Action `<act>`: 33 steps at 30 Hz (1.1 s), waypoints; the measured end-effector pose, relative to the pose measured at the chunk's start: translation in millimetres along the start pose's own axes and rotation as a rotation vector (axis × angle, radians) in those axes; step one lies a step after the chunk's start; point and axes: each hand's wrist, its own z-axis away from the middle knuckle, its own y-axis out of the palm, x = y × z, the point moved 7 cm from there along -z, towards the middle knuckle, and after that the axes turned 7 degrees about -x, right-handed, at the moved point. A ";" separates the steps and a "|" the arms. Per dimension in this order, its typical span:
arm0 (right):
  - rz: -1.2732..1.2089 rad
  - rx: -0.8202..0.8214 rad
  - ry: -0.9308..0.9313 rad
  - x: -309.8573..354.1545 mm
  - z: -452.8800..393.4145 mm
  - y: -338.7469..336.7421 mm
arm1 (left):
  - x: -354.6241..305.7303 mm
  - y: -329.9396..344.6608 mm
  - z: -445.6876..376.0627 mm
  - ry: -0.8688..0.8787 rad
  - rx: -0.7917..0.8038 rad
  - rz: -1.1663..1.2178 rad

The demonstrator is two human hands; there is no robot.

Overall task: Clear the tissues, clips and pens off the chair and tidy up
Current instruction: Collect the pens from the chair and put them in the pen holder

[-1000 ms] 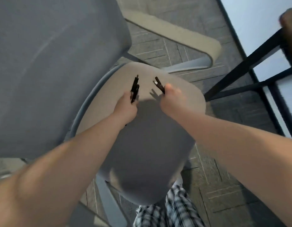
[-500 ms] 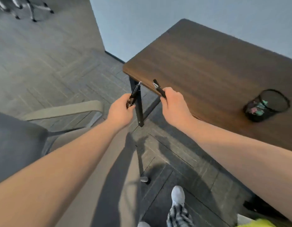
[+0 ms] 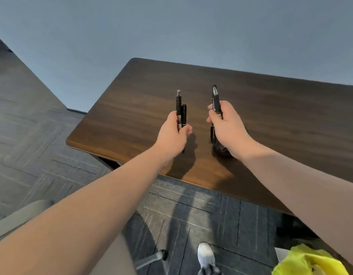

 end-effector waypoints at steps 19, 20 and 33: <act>-0.302 -0.121 0.201 -102.2 -71.9 -55.3 | -33.4 138.8 -65.4 -0.067 0.082 0.157; -0.299 -0.122 0.208 -105.1 -71.0 -55.4 | -31.6 140.8 -65.8 -0.058 0.089 0.134; 0.054 -0.103 -0.014 -98.3 -54.5 -51.9 | -27.6 147.4 -49.2 0.081 0.160 -0.084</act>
